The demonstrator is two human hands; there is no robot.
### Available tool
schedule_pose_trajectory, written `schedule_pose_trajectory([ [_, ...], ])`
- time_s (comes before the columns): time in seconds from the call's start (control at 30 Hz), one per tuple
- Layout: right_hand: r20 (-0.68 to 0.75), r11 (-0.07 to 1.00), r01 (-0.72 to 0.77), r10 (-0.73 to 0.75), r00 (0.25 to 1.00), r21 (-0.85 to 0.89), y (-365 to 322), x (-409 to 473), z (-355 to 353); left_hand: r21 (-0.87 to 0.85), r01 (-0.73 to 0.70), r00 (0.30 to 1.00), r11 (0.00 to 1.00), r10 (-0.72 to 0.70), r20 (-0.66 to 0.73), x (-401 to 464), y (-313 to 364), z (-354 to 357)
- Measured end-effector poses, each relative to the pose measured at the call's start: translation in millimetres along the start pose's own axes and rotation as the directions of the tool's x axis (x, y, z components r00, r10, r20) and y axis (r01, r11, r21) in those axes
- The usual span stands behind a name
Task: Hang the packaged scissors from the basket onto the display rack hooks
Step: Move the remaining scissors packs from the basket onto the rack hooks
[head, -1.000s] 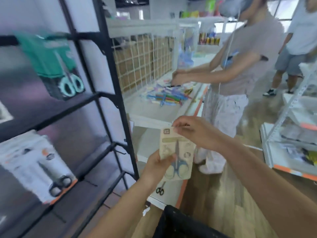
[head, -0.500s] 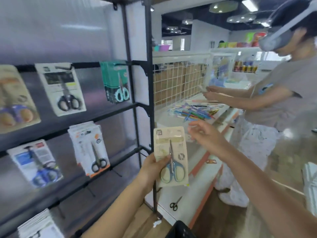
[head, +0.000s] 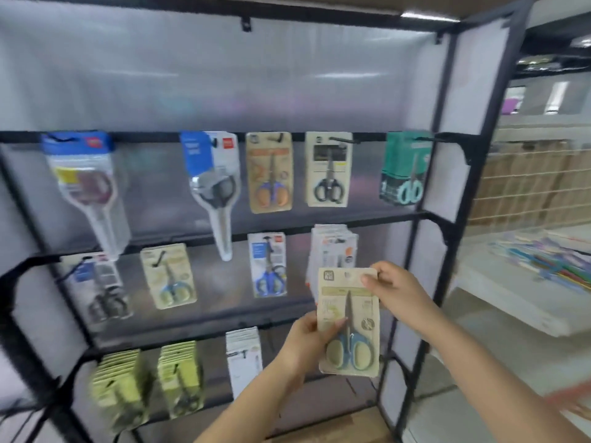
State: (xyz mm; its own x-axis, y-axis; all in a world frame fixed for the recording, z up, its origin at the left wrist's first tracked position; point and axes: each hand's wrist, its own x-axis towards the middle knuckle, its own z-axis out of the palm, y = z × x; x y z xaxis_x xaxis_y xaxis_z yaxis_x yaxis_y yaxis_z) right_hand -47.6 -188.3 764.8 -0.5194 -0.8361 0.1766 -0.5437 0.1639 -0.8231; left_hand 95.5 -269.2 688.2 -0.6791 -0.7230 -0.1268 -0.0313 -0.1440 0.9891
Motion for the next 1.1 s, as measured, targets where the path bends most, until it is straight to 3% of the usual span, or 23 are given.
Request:
schedule_pose_trajectory([
  [0.33, 0.190, 0.995, 0.062, -0.077, 0.979, 0.082, -45.0, 68.1, 129.1, -0.012, 0.018, 0.967, 1.000, -0.020, -0.253, 21.1, -8.9, -141.9],
  [0.63, 0.282, 0.974, 0.171, -0.208, 0.937, 0.149, -84.6, 96.0, 264.7, 0.002, 0.028, 0.874, 1.000, -0.023, -0.485, 14.2, -35.0, -264.5],
  [1.1, 0.263, 0.942, 0.229, -0.292, 0.920, 0.244, -118.7, 118.9, 320.5, -0.011, -0.058, 0.836, 0.998, 0.043, -0.547, 14.4, -30.0, -324.7],
])
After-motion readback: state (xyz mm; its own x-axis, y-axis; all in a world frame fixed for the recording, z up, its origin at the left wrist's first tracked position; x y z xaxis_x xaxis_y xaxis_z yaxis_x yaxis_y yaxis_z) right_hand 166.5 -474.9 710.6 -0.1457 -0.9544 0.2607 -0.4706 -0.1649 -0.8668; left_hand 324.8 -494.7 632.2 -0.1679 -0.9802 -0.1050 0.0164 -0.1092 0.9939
